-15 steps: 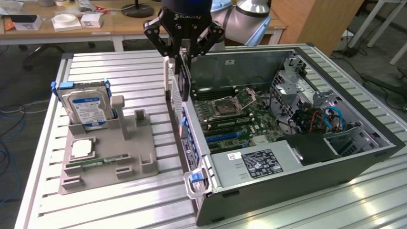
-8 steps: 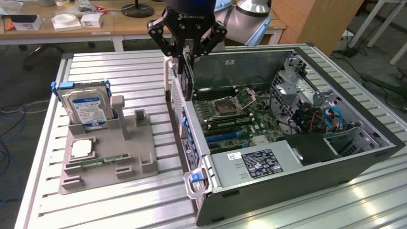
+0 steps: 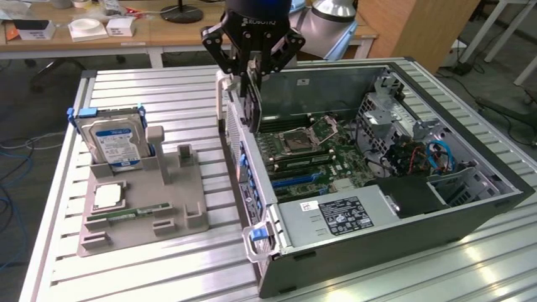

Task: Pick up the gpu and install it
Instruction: 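Pick up the gpu and move the gpu toward the slot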

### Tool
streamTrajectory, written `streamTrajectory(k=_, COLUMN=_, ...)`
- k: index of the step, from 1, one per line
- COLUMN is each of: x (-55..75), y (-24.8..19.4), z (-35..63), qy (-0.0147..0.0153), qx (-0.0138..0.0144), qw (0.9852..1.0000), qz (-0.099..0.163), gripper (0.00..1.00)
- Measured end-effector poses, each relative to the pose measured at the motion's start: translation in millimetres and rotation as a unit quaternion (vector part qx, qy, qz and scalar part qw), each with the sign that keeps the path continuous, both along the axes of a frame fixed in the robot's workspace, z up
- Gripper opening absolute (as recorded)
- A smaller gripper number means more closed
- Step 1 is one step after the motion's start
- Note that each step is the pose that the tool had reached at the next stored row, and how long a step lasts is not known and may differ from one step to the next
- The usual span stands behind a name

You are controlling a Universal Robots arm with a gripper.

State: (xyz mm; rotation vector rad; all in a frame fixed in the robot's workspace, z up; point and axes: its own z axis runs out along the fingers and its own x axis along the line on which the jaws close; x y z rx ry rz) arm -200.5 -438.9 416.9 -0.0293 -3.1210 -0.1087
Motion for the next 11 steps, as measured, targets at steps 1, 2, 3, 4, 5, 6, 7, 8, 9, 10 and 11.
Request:
streamTrajectory(k=1, x=1.1, y=0.0, z=0.0, qy=0.0000, qx=-0.0003, qw=1.0000, qz=0.000, gripper=0.26)
streamTrajectory(k=2, x=2.0, y=0.0, z=0.0, qy=0.0000, qx=-0.0008, qw=1.0000, qz=0.000, gripper=0.26)
streamTrajectory(k=3, x=3.0, y=0.0, z=0.1, qy=0.0001, qx=-0.0016, qw=1.0000, qz=0.000, gripper=0.26)
streamTrajectory(k=4, x=4.1, y=0.0, z=0.0, qy=0.0000, qx=-0.0024, qw=1.0000, qz=0.000, gripper=0.26)
streamTrajectory(k=5, x=5.1, y=0.0, z=0.1, qy=0.0000, qx=-0.0037, qw=1.0000, qz=0.000, gripper=0.26)
streamTrajectory(k=6, x=6.0, y=0.0, z=0.0, qy=0.0001, qx=-0.0056, qw=1.0000, qz=0.000, gripper=0.26)
streamTrajectory(k=7, x=7.0, y=0.1, z=0.1, qy=0.0001, qx=-0.0074, qw=1.0000, qz=0.000, gripper=0.26)
streamTrajectory(k=8, x=7.7, y=0.0, z=0.1, qy=0.0001, qx=-0.0088, qw=1.0000, qz=0.000, gripper=0.26)
streamTrajectory(k=9, x=8.1, y=0.1, z=0.1, qy=0.0001, qx=-0.0095, qw=1.0000, qz=0.000, gripper=0.26)
streamTrajectory(k=10, x=8.4, y=0.0, z=0.0, qy=0.0001, qx=-0.0095, qw=1.0000, qz=0.000, gripper=0.26)
streamTrajectory(k=11, x=9.0, y=0.0, z=0.0, qy=0.0001, qx=-0.0101, qw=0.9999, qz=0.000, gripper=0.26)
